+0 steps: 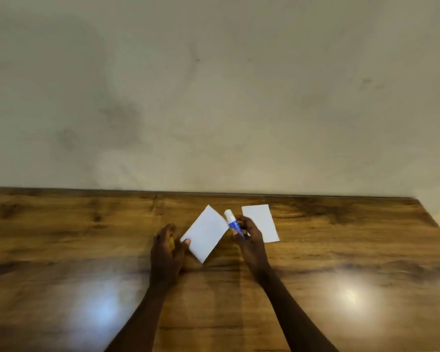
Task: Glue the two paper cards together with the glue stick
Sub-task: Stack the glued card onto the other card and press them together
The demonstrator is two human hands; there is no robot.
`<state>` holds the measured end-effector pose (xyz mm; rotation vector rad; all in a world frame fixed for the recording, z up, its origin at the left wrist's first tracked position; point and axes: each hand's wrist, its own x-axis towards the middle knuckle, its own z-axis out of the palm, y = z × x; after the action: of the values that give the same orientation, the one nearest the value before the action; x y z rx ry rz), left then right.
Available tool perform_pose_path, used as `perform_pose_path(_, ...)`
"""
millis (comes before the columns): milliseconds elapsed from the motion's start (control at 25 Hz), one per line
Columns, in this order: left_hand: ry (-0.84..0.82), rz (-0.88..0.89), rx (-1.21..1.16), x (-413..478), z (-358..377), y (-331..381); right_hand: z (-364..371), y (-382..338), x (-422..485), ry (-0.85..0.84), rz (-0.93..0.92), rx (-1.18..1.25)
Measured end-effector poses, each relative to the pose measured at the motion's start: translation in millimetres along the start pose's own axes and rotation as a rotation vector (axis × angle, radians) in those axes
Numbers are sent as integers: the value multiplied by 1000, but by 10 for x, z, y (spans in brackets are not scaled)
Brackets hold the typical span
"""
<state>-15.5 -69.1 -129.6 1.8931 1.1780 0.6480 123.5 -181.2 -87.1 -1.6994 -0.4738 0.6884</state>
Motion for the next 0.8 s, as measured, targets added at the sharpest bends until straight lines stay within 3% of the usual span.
perform_pose_path(200,-42,-55,19,-10,-30,100,175,-48,-55,-36,-45,93)
perform_pose_path(480,-65,47,113,4,0,87,56,-121,1,128,-63,236)
perform_pose_path(800,-208,330,589,78,67,74,-221,-158,-5,176,-122,284)
